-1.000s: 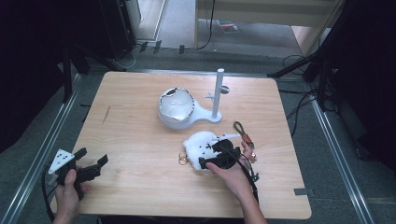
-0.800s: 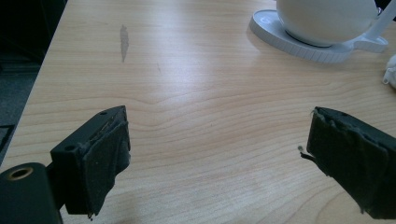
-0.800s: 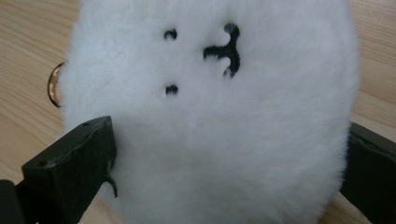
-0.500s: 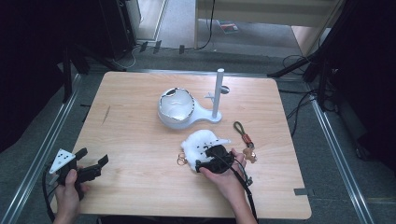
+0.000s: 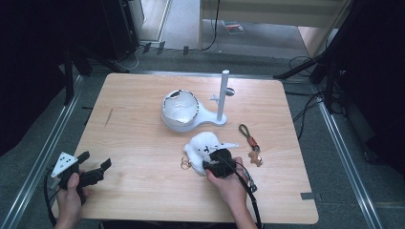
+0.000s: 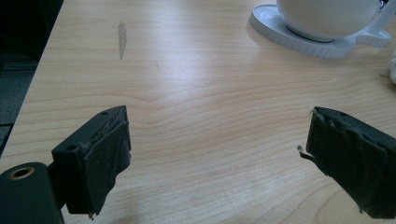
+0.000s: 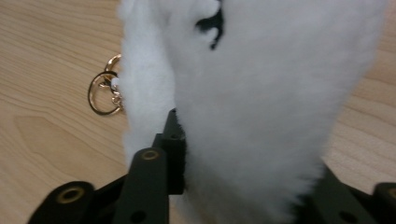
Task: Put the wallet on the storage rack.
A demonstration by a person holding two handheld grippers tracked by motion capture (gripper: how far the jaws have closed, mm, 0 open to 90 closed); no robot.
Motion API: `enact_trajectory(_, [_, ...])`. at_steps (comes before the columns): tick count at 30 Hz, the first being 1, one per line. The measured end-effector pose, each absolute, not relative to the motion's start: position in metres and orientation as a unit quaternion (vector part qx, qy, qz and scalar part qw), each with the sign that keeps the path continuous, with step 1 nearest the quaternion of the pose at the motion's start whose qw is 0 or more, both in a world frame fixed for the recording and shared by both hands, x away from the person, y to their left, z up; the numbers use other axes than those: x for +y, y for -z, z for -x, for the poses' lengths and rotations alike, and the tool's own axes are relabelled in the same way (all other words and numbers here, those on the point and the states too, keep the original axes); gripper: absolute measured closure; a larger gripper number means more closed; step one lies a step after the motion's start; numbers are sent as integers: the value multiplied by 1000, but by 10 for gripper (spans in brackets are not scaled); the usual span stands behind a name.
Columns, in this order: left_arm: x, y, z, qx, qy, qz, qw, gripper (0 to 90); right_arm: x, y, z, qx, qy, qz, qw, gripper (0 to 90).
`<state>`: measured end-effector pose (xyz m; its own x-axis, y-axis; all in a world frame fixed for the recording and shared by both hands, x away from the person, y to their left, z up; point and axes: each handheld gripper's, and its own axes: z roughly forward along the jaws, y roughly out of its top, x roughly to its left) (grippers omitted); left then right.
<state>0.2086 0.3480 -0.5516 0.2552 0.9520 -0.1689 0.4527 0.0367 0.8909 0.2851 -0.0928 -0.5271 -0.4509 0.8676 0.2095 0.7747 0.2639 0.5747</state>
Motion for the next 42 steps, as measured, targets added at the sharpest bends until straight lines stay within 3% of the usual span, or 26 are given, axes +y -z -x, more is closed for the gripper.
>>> enact_trajectory(7, [348, 552, -209, 547, -265, -641, 469, 72, -102, 521, -288, 789, -331, -514, 54, 785])
enact_trajectory(42, [349, 552, -210, 547, -260, -641, 471, 75, -91, 422, -313, 801, -336, -488, 86, 778])
